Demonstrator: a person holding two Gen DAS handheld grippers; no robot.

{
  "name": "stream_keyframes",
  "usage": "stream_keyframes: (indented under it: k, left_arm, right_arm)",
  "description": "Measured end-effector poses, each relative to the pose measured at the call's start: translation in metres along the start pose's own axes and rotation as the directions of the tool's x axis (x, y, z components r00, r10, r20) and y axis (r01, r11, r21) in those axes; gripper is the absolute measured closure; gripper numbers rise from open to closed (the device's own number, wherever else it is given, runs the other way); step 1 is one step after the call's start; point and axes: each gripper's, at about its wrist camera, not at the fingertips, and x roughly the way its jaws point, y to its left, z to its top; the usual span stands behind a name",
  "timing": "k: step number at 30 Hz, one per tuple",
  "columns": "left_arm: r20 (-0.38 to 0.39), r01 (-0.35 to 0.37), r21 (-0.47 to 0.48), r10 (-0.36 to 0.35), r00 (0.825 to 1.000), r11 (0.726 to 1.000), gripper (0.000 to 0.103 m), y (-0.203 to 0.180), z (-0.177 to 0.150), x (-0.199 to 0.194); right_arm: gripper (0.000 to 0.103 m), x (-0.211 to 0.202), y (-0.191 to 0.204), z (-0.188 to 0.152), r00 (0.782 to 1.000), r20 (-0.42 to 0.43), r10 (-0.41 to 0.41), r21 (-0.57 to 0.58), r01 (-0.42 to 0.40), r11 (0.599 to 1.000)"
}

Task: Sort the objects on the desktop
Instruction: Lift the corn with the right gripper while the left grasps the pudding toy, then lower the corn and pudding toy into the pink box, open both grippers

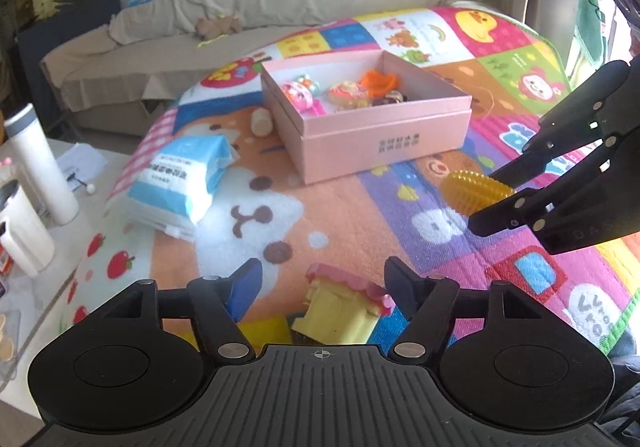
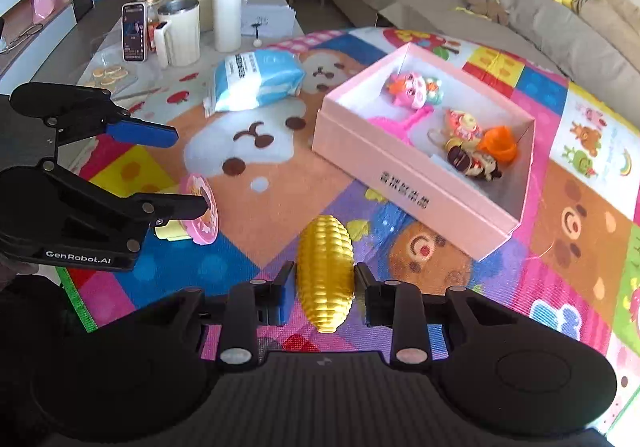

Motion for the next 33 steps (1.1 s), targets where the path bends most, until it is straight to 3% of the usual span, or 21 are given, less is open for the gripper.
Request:
stream_keyframes:
  k: [10, 12, 22, 27, 30, 33]
  left_arm:
    - [-0.062, 0.021, 0.037, -0.019, 0.998, 0.999, 0.036, -0.019, -0.013, 0.020]
    - [-0.064, 0.020, 0.035, -0.018, 0.998, 0.999, 0.044, -0.018, -0.012, 0.020]
    - [-0.055, 0.007, 0.014, -0.006, 0.998, 1.000, 0.045, -0.018, -0.009, 0.014]
    - [0.017, -0.018, -0.002, 0.018, 1.000, 1.000, 0.045, -0.010, 0.014, -0.002]
    - [0.102, -0.055, 0.004, 0.054, 0.993, 0.998, 0.045, -0.004, 0.048, -0.010]
    - [0.196, -0.083, -0.011, 0.084, 0.977, 0.996, 0.045, -0.001, 0.092, -0.010]
  right_arm:
    - [0.073, 0.037, 0.006, -0.013, 0.996, -0.075, 0.042, 0.016, -0.041, 0.999]
    - [0.073, 0.042, 0.007, -0.012, 0.996, -0.078, 0.049, 0.020, -0.048, 0.999]
    - [0.073, 0.043, 0.011, -0.008, 0.996, -0.061, 0.062, 0.009, -0.062, 0.998]
    - [0.073, 0.025, 0.006, -0.004, 0.998, -0.023, 0.054, 0.020, -0.054, 0.998]
    - [0.073, 0.000, -0.008, 0.011, 0.998, 0.045, 0.038, 0.047, -0.040, 0.998]
    - [0.073, -0.029, -0.031, 0.035, 0.990, 0.137, -0.031, 0.078, 0.020, 0.997]
